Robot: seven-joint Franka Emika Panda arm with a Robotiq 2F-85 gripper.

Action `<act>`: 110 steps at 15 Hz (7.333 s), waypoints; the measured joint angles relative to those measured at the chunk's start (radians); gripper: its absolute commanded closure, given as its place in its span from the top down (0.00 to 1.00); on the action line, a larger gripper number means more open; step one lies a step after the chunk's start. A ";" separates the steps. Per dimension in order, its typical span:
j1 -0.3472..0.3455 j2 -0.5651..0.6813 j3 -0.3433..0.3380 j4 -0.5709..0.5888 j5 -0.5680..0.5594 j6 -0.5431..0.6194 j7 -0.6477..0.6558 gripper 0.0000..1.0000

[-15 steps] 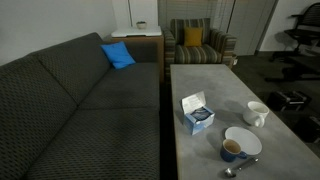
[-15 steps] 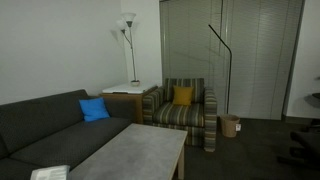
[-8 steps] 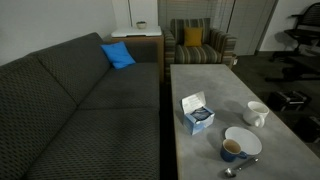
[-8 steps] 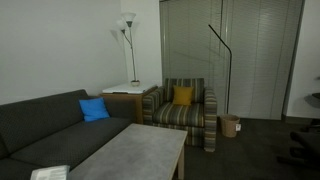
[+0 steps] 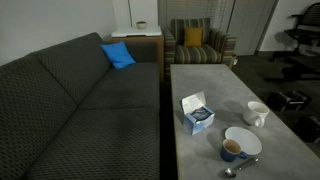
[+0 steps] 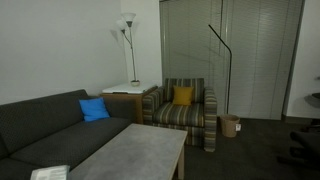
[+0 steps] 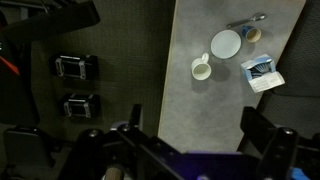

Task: Place the blue mug next to the white mug

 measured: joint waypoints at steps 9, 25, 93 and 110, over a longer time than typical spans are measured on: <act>0.022 0.006 0.007 -0.001 0.000 0.001 -0.043 1.00; 0.142 0.186 0.044 0.003 0.001 0.103 -0.184 1.00; 0.226 1.100 0.350 0.411 0.000 0.124 -0.399 1.00; 0.176 1.266 0.352 0.293 0.024 0.585 -0.266 1.00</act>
